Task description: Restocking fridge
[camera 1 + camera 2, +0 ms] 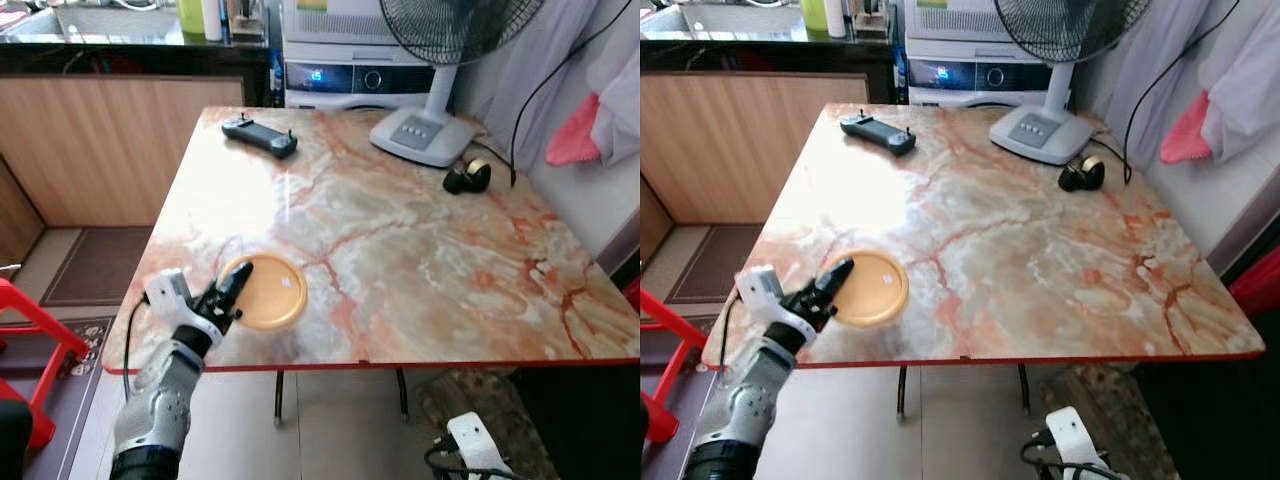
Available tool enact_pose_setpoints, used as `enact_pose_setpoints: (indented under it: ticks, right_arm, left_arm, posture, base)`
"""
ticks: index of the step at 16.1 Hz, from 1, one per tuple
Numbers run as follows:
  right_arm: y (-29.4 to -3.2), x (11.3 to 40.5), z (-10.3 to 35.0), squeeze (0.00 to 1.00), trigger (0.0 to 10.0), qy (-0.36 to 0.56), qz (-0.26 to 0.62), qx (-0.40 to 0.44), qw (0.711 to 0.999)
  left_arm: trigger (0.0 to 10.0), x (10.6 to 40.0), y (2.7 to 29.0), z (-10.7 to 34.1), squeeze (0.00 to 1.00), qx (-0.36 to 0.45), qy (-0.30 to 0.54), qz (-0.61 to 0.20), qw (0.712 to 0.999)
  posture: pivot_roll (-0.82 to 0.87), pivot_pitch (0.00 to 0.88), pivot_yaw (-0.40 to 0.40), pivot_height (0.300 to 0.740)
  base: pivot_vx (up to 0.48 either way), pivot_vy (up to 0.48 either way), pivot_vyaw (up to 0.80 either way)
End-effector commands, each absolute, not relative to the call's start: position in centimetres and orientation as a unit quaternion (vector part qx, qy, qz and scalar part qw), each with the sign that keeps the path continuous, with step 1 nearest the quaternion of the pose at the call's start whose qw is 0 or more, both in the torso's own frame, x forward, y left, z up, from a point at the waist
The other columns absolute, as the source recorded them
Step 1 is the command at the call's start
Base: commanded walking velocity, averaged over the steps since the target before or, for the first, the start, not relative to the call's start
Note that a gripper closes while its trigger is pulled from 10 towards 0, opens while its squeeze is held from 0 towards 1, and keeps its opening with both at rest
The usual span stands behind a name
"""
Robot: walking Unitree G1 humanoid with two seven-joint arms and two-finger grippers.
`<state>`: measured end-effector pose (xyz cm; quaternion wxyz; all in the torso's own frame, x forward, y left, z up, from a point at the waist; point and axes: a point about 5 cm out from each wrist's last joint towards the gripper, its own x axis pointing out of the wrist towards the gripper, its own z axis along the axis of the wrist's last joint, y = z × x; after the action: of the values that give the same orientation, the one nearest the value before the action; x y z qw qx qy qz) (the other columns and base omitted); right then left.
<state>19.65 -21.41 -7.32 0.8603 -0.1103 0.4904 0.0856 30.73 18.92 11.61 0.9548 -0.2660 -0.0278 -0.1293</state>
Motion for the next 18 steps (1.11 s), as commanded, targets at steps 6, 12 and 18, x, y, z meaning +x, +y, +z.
enact_pose_setpoints:
  ticks: [6,12,18]
  right_arm:
    - [-22.1,20.0,-7.0,0.0,10.0,0.485,0.037,-0.076,0.87]
    - [-21.0,20.4,-7.1,0.0,10.0,0.468,-0.047,0.032,0.882]
    - [-18.3,21.7,-6.9,0.0,10.0,0.458,-0.041,0.064,0.885]
  left_arm:
    - [10.0,31.0,18.9,14.9,0.0,-0.153,-0.075,-0.074,0.983]
    - [10.0,30.1,19.1,15.9,0.0,0.115,-0.105,-0.045,0.987]
    - [10.0,30.4,18.6,16.4,0.0,0.135,-0.124,-0.028,0.983]
  posture:
    - [0.04,0.0,-0.033,0.74]
    - [0.0,0.0,0.042,0.74]
    - [0.07,0.0,0.018,0.74]
  base:
    - [0.0,0.0,0.0]
    - [0.0,0.0,0.0]
    - [0.0,0.0,0.0]
